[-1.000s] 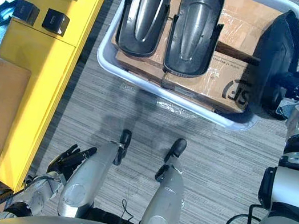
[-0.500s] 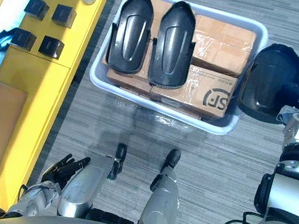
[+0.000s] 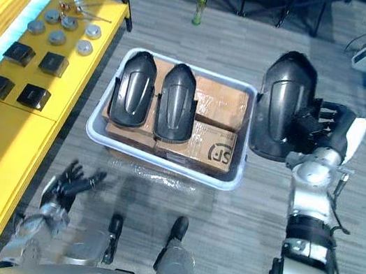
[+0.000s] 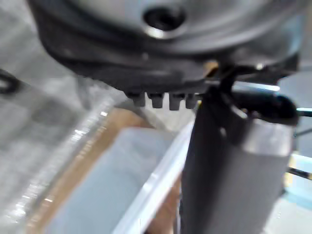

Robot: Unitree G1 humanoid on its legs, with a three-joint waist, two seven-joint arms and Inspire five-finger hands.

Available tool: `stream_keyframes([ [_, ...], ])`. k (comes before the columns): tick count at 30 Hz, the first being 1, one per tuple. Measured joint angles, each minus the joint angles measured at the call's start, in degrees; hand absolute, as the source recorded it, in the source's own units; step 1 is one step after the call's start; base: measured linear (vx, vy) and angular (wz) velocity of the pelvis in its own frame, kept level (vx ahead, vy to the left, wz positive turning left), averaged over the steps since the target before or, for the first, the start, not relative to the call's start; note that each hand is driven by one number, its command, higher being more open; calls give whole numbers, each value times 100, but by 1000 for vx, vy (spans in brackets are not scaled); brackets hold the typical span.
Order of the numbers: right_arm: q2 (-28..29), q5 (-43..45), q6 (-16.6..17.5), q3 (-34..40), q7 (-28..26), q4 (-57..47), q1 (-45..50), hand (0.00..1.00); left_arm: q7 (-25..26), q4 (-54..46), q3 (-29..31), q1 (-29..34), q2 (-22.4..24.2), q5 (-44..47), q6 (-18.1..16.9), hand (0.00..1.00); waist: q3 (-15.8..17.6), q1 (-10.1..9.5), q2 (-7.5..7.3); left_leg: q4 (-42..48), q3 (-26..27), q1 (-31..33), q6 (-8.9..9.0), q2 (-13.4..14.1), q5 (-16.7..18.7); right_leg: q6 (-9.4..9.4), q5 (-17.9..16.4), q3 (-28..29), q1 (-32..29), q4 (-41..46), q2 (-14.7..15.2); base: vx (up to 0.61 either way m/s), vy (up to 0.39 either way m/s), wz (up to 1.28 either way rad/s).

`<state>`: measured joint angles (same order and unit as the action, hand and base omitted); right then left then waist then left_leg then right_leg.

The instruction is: Walk over and take three plastic housings, then place them on the shelf

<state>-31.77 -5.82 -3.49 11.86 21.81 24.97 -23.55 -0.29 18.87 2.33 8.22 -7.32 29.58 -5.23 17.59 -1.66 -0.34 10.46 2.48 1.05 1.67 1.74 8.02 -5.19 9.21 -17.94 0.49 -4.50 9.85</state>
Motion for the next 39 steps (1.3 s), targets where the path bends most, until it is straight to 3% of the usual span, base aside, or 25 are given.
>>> stream_keyframes([
  [5,346,-765,195,-11,246,-652,267,0,-31,-1381,89,-358,-3,36,53,100,-263,-21,30,-162,-18,-207,-14,-7,-28,2,-9,-79,168,-3,11,-58,7,6],
  [8,349,-1121,378,-38,406,-999,263,0,-314,-1739,49,-616,-37,561,411,100,-408,-83,60,-187,-1,-265,3,0,-56,15,-20,-102,215,-5,8,-56,-4,1],
  [13,349,-1650,1099,-405,631,-1371,228,0,-668,-1816,-348,-731,-51,1476,1390,100,-768,-107,28,-279,21,-375,19,17,-88,17,-19,-114,274,-7,-4,-1,0,-1],
  [15,376,-1770,1383,-546,642,-1466,223,0,-716,-1816,-534,-785,-51,1760,1550,100,-840,-110,-11,-278,26,-376,20,17,-93,18,-17,-114,272,-7,-4,0,0,0],
  [20,698,-1860,1889,-925,716,-1573,208,0,-802,-1819,-783,-891,-41,2270,1557,100,-995,-113,-111,-277,34,-385,28,25,-103,20,-15,-112,279,-10,-9,0,0,0],
  [24,830,-1851,2022,-1140,720,-1654,209,0,-781,-1820,-938,-896,11,2617,1536,100,-1008,-119,-106,-277,30,-383,33,26,-111,21,-15,-126,280,-35,-10,-31,4,0],
  [28,1152,-1852,2115,-1371,643,-1630,331,0,-779,-1820,-1178,-927,79,2935,1303,100,-1129,-110,-104,-279,24,-376,36,27,-114,21,-14,-144,279,-35,-10,0,0,0],
  [34,1445,-1855,2399,-1844,591,-1524,735,0,-747,-1836,-1442,-1385,165,2934,901,100,-1241,-102,-113,-280,-42,-371,28,3,-129,22,-13,-209,310,-8,8,-14,8,5],
  [39,1620,-1844,2517,-2116,385,-1343,757,0,-698,-1830,-1594,-1475,197,3014,820,100,-1303,-101,-118,-285,-55,-372,25,-5,-140,23,-14,-224,320,-37,0,-9,2,2],
])
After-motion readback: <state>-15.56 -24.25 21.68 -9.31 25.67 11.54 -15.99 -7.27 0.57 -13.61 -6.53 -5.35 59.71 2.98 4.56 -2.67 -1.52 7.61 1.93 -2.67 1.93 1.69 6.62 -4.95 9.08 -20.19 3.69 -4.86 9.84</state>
